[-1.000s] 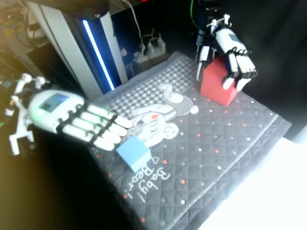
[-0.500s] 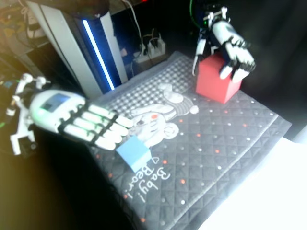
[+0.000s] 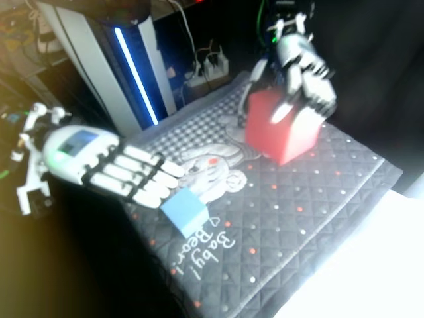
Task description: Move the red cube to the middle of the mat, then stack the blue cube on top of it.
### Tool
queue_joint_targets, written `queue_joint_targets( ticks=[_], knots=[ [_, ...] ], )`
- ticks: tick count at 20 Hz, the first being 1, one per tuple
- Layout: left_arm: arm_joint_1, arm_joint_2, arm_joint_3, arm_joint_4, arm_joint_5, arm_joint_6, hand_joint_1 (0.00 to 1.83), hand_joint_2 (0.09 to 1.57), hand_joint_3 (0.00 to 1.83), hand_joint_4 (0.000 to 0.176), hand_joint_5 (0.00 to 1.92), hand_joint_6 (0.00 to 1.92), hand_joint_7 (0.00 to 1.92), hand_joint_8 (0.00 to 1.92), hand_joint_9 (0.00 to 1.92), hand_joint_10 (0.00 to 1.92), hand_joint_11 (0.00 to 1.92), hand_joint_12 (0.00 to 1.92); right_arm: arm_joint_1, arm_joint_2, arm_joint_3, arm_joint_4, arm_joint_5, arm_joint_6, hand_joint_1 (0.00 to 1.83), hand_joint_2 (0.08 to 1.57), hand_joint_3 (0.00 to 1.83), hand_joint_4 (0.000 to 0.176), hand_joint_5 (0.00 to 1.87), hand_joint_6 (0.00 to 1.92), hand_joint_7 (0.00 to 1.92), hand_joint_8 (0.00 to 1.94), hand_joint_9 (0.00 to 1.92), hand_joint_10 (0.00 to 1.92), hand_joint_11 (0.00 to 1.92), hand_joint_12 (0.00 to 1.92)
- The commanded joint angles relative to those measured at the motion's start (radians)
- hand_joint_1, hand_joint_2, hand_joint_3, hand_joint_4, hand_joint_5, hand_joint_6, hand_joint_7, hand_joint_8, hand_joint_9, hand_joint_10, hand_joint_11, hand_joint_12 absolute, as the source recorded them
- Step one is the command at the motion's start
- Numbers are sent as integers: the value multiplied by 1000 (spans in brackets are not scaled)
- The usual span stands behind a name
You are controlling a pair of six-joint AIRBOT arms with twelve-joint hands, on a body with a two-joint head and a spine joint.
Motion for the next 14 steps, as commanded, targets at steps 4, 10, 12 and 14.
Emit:
queue_joint_targets(
  ticks=[4,10,12,14],
  knots=[
    [-24,-51,41,22,-45,-60,1150,1043,74,52,85,1253,34,1156,102,1365,209,1730,1,5,7,2,126,-2,396,1423,9,2,0,0,0,0,0,0,0,0],
    [-16,-64,61,48,-46,-129,729,966,0,147,1,40,5,14,0,120,0,1289,0,4,8,9,126,-2,401,1438,6,6,0,0,0,0,0,0,0,0],
    [-10,-71,72,56,-51,-164,761,947,0,157,0,1,0,0,0,4,0,945,-1,4,9,11,126,-2,332,1451,10,0,0,0,0,0,0,0,0,0],
    [-2,-68,70,56,-70,-165,693,916,3,174,0,0,0,0,0,0,0,285,-1,4,9,13,126,-2,343,1445,4,0,0,0,0,0,0,0,0,0]
  ],
)
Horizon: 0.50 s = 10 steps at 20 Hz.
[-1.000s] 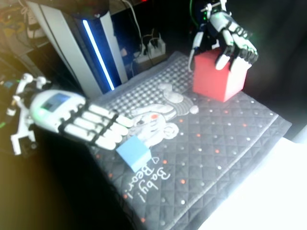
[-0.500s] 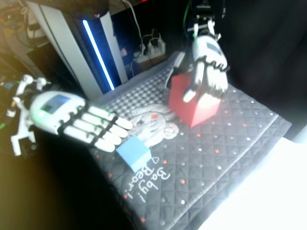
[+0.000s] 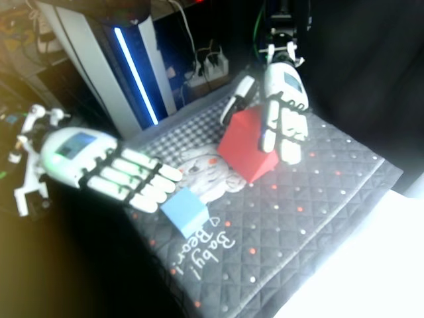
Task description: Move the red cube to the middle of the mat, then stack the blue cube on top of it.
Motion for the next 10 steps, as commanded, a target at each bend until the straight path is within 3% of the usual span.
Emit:
queue_joint_targets(
  ticks=[1,2,3,4,5,6,8,9,10],
  knots=[
    [-3,7,-6,-4,-157,-10,686,907,1,176,0,0,0,0,0,0,0,56,7,5,6,-3,127,-2,341,1430,0,0,0,0,0,0,0,0,0,0],
    [11,27,-17,-15,-194,-10,658,903,0,176,0,0,0,0,0,0,0,10,7,5,7,-3,127,-2,398,1373,0,4,0,0,0,0,0,0,0,0],
    [22,40,-25,-24,-217,-8,639,897,0,176,0,0,0,0,0,0,0,1,7,5,9,-3,127,3,456,1321,0,21,0,0,0,0,0,0,0,0],
    [40,64,-44,-47,-256,13,628,904,1,176,0,0,0,0,0,0,0,0,7,5,16,-3,125,23,611,1246,0,64,0,0,0,0,0,0,0,0],
    [60,94,-69,-73,-290,53,567,889,0,176,0,0,0,0,0,0,0,0,9,3,30,-7,116,68,699,1153,0,40,0,0,0,0,0,0,0,0],
    [92,134,-109,-112,-345,101,567,889,0,176,0,0,0,0,0,0,0,0,13,-1,55,-14,96,129,699,1153,0,40,0,0,0,0,0,0,0,0],
    [135,179,-146,-143,-413,126,549,913,6,176,0,0,0,0,0,0,0,0,39,-8,84,-26,52,180,775,1118,0,0,0,0,0,0,0,0,0,0],
    [158,200,-161,-157,-452,134,559,922,9,176,0,0,0,0,0,0,0,0,63,-13,95,-31,18,186,788,1097,0,0,0,0,0,0,0,0,0,0],
    [185,225,-181,-175,-494,145,552,934,13,156,0,0,0,0,0,0,0,0,93,-23,109,-40,-21,186,807,1084,0,0,0,0,0,0,0,0,0,0]
  ],
)
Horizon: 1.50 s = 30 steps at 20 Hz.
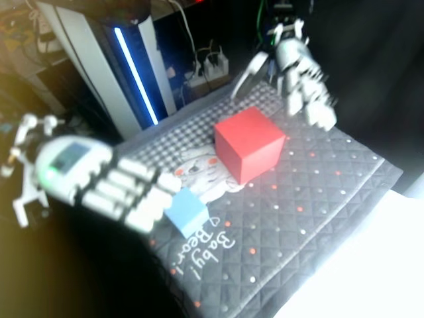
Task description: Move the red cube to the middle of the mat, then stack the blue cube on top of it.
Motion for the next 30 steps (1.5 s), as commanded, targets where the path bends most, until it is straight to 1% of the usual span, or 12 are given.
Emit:
queue_joint_targets(
  ticks=[1,3,5,6,10,12,14,15,16,20,26,30],
  knots=[
    [11,20,-16,0,-195,13,585,945,16,139,0,0,0,0,0,0,0,0,38,-11,16,-25,42,2,836,1091,0,0,0,0,0,0,0,0,0,0],
    [71,63,-57,-21,-271,32,589,924,4,152,0,0,0,0,0,0,0,0,112,-50,53,-48,-52,2,897,1098,0,0,0,0,0,0,0,0,0,0],
    [113,78,-76,-44,-327,38,599,937,10,96,0,0,0,0,0,0,0,0,142,-77,80,-51,-100,3,915,1095,0,0,0,0,0,0,19,8,38,20],
    [160,87,-91,-74,-382,38,582,946,11,62,0,0,0,0,0,0,0,0,154,-101,106,-47,-132,14,843,1063,26,0,0,0,0,0,41,25,1,477],
    [226,97,-111,-129,-471,38,767,929,1,99,0,0,0,0,0,0,0,0,160,-145,154,-15,-194,20,977,1094,9,0,0,0,0,0,1,0,0,19],
    [257,101,-117,-156,-508,38,692,912,0,117,0,0,0,0,0,0,6,3,168,-176,180,-10,-230,20,1023,1098,0,0,47,21,187,23,242,96,0,1214],
    [267,102,-119,-168,-517,37,727,903,0,139,0,0,0,0,0,0,14,7,176,-197,194,-10,-247,20,1090,1125,0,0,347,92,512,75,394,713,96,1716],
    [269,102,-119,-173,-517,37,710,921,1,125,0,0,0,0,0,0,19,10,177,-200,194,-10,-247,20,1123,1142,0,0,471,212,655,374,451,1125,226,1832],
    [271,102,-119,-175,-517,37,704,938,8,104,0,0,0,0,0,0,19,11,181,-200,192,-14,-247,20,1162,1236,9,0,647,1053,725,1344,561,1623,513,1903],
    [281,102,-120,-183,-523,37,719,947,8,75,0,0,0,0,0,0,16,15,215,-170,166,-63,-247,20,1199,1267,13,0,663,1339,731,1604,782,1734,790,1921],
    [296,102,-121,-199,-534,37,716,933,0,145,0,0,0,0,0,0,0,0,322,-103,78,-235,-246,24,1300,1263,2,0,617,1374,697,1504,743,1625,779,1837],
    [303,102,-122,-211,-545,37,767,935,0,112,0,0,0,0,0,0,27,13,438,-102,96,-404,-246,203,1332,1258,1,0,658,1347,682,1488,699,1640,698,1893]
  ],
)
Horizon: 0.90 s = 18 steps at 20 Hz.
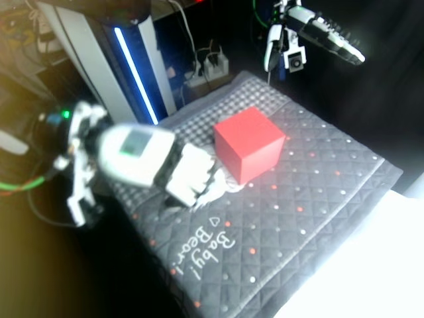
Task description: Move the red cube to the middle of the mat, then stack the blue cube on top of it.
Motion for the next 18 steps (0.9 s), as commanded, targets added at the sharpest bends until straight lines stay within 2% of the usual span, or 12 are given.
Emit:
queue_joint_targets(
  ticks=[1,2,3,6,8,10,11,13,14,15,16,18],
  knots=[
    [-4,4,2,9,-136,-4,796,934,0,113,0,0,0,0,0,0,43,23,29,8,4,-5,120,9,1338,1246,0,0,668,1299,723,1439,726,1623,723,1890],
    [0,4,2,4,-138,-4,780,939,1,122,0,0,0,0,0,0,45,26,51,7,2,-24,122,9,1210,1240,0,0,709,1304,795,1441,766,1617,739,1871],
    [3,3,3,0,-140,-4,748,944,3,124,0,0,0,0,0,0,49,31,76,5,-3,-47,132,9,1202,1235,0,0,705,1278,835,1450,811,1661,771,1902],
    [10,1,3,-10,-148,-4,702,944,2,130,0,0,0,0,0,0,31,36,132,-11,-15,-105,135,10,1165,1258,5,0,715,1288,742,1577,711,1746,663,1919],
    [12,-6,4,-17,-148,-4,726,925,1,131,0,0,0,0,0,0,0,339,159,-41,-13,-131,135,10,1200,1255,0,0,661,1294,811,1531,800,1772,831,1920],
    [16,-9,5,-27,-149,-4,714,926,1,144,0,0,0,0,0,0,0,441,160,-73,-7,-140,135,9,1198,1252,0,0,697,1251,792,1553,758,1727,778,1902],
    [20,-9,5,-34,-150,-4,720,927,0,130,0,0,0,0,0,0,0,386,160,-93,-1,-162,135,38,1178,1242,0,0,758,1230,761,1517,699,1615,664,1836],
    [25,-10,4,-45,-154,-4,734,932,0,122,0,0,0,0,0,0,0,288,160,-130,28,-220,135,146,1157,1244,1,0,784,1376,707,1378,639,1339,498,1690],
    [28,-12,4,-50,-156,-4,740,936,0,119,0,0,0,0,0,0,0,311,160,-143,38,-234,135,173,1156,1242,0,4,764,1337,741,1407,700,1429,581,1748],
    [31,-13,4,-57,-158,-4,748,937,0,105,0,0,0,0,0,0,0,415,159,-156,43,-242,133,193,1170,1237,0,0,722,1331,805,1395,786,1474,701,1763],
    [31,-13,3,-60,-158,-4,748,937,0,108,0,0,0,0,0,0,0,436,157,-162,45,-250,130,208,1191,1227,0,0,713,1294,856,1374,851,1480,763,1758],
    [33,-14,3,-68,-158,-4,754,952,1,118,0,0,0,0,0,0,0,296,150,-174,49,-276,125,255,1200,1222,0,0,715,1265,867,1383,866,1483,802,1752]
  ],
)
